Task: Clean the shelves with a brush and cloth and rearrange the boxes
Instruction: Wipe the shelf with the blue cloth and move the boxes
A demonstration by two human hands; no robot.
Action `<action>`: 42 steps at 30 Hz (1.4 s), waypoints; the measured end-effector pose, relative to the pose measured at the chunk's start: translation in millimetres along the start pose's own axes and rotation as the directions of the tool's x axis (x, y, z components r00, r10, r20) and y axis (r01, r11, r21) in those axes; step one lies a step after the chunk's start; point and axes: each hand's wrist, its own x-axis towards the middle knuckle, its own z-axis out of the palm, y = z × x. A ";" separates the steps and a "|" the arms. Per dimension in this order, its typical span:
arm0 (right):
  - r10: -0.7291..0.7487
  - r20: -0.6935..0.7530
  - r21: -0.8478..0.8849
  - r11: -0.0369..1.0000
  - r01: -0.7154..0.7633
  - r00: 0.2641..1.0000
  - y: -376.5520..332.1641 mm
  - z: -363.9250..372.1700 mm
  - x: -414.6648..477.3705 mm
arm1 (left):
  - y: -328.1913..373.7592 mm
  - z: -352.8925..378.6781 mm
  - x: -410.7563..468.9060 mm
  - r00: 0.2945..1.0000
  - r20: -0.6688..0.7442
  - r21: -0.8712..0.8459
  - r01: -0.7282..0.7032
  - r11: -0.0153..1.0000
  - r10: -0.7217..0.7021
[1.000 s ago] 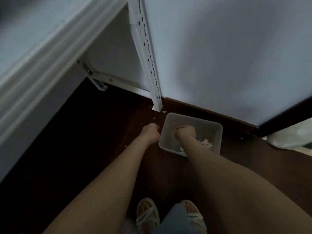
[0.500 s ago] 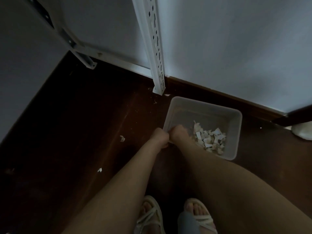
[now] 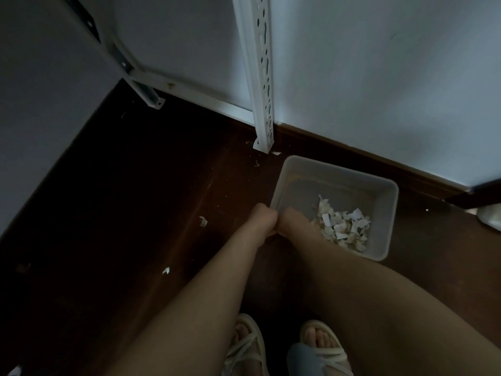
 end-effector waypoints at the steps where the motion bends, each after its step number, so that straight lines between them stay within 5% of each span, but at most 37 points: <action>1: -0.004 0.011 -0.014 1.000 0.004 1.000 -0.7 1.0 -2.3 | 0.9 -1.3 -1.5 1.000 0.006 0.019 0.001 1.000 -0.001; 4: -0.015 0.002 -0.027 1.000 0.015 1.000 -4.0 -2.4 -11.5 | 5.2 -6.7 -9.3 0.999 0.026 0.087 -0.032 0.996 0.030; 15: -0.159 -0.382 -0.031 0.987 0.159 0.910 -49.5 -81.7 -97.8 | 62.4 -41.0 -104.2 0.920 -0.099 0.334 -0.329 0.883 0.380; 29: -0.430 -0.721 -0.091 0.836 0.542 0.543 -113.5 -180.5 -322.8 | 116.0 -104.7 -348.3 0.652 -0.218 0.366 -0.635 0.680 0.726; 37: -0.561 -0.746 -0.192 0.697 0.691 0.359 -167.0 -170.6 -448.8 | 84.0 -191.5 -462.7 0.457 -0.399 0.320 -0.743 0.588 0.795; 42: -0.658 -0.697 -0.307 0.632 0.712 0.284 -216.4 -118.4 -484.9 | 45.7 -265.9 -473.8 0.411 -0.516 0.313 -0.726 0.612 0.751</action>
